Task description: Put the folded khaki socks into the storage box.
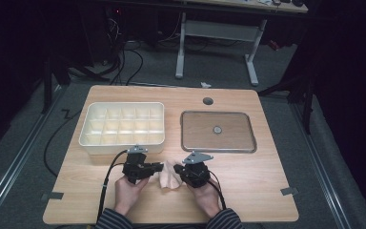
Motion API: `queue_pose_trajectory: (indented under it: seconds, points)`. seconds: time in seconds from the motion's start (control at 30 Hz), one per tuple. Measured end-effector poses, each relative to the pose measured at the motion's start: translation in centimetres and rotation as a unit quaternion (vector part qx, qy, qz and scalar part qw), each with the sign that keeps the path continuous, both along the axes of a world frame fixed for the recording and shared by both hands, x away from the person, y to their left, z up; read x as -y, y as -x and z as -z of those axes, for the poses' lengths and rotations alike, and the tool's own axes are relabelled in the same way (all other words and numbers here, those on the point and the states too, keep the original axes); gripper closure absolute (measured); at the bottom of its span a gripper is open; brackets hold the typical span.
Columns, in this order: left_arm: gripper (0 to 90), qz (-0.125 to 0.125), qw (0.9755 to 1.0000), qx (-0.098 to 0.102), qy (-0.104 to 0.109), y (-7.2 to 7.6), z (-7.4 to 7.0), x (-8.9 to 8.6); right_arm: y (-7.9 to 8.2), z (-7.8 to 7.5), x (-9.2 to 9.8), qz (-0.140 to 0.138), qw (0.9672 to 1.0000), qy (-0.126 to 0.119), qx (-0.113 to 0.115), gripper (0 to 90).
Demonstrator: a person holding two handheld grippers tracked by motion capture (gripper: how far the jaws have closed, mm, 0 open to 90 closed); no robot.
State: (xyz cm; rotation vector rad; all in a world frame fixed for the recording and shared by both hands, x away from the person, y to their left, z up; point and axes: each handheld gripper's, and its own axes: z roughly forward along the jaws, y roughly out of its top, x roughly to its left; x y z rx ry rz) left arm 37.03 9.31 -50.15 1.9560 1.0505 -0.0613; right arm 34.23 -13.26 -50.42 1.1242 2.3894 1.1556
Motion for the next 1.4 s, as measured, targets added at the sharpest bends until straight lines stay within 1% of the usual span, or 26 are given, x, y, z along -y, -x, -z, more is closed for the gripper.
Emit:
queue_pose_trajectory:
  seconds: [0.13, 0.2, 0.33, 0.43, 0.63, 0.77, 0.8, 0.83, 0.9, 1.03, 1.1, 1.17, 1.23, 1.27, 1.33, 1.4]
  points:
    - [84.0, 0.003, 1.0, -0.001, -0.005, -0.1, 0.1, 0.0, -0.5, 0.0, -0.3, 0.004, 1.0, -0.004, 0.0, 87.0]
    - [84.0, 0.003, 1.0, -0.002, -0.004, -0.1, 0.1, -0.1, -0.7, 0.1, -0.4, 0.007, 1.0, -0.002, -0.002, 87.0]
    - [83.9, 0.004, 1.0, -0.003, -0.002, -0.1, 0.1, 0.0, -1.3, 0.9, -0.7, 0.012, 0.9998, 0.006, -0.012, 87.0]
    - [83.9, 0.005, 1.0, -0.003, 0.002, -0.1, 0.1, 0.0, -1.4, 1.1, -0.7, 0.014, 0.9998, 0.009, -0.013, 87.0]
    - [83.9, 0.011, 0.9999, 0.003, 0.007, 0.0, 0.0, 0.0, -1.6, 1.4, -0.8, 0.014, 0.9997, 0.012, -0.018, 87.0]
    - [83.9, 0.012, 0.9998, 0.005, 0.014, 0.0, 0.0, 0.0, -1.6, 1.5, -0.9, 0.01, 0.9997, 0.015, -0.017, 87.0]
    - [83.9, 0.017, 0.9994, 0.0, 0.03, -0.1, 0.0, 0.0, -1.6, 1.5, -1.0, 0.01, 0.9997, 0.015, -0.018, 87.0]
    - [83.9, 0.019, 0.9992, -0.002, 0.036, -0.1, -0.1, 0.0, -1.6, 1.5, -1.0, 0.009, 0.9997, 0.016, -0.018, 87.0]
    - [83.9, 0.018, 0.9992, -0.002, 0.036, -0.1, -0.1, 0.1, -1.6, 1.5, -1.0, 0.008, 0.9997, 0.016, -0.018, 87.0]
    - [84.0, 0.028, 0.9994, 0.011, 0.018, -0.1, -0.7, 0.6, -1.6, 1.5, -1.2, 0.006, 0.9997, 0.016, -0.02, 87.1]
    - [84.2, 0.031, 0.9993, 0.016, 0.017, -0.1, -1.0, 0.8, -1.5, 1.5, -1.3, -0.001, 0.9997, 0.017, -0.017, 87.6]
    - [84.3, 0.033, 0.999, 0.016, 0.025, -0.1, -1.1, 0.8, -1.5, 1.5, -1.4, -0.001, 0.9997, 0.016, -0.019, 87.9]
    - [84.4, 0.036, 0.9988, 0.018, 0.027, -0.1, -1.1, 0.8, -1.4, 1.5, -1.6, -0.005, 0.9996, 0.016, -0.021, 88.5]
    - [84.4, 0.036, 0.9988, 0.016, 0.028, -0.2, -0.9, 0.8, -1.4, 1.5, -2.0, -0.012, 0.9995, 0.017, -0.022, 88.7]
    - [84.4, 0.036, 0.9989, 0.015, 0.028, -0.2, -0.9, 0.8, -1.4, 1.6, -2.2, -0.016, 0.9995, 0.019, -0.02, 88.7]
    - [84.4, 0.032, 0.9991, 0.017, 0.022, -0.1, -0.8, 0.8, -1.4, 1.5, -2.4, -0.02, 0.9994, 0.019, -0.02, 88.0]
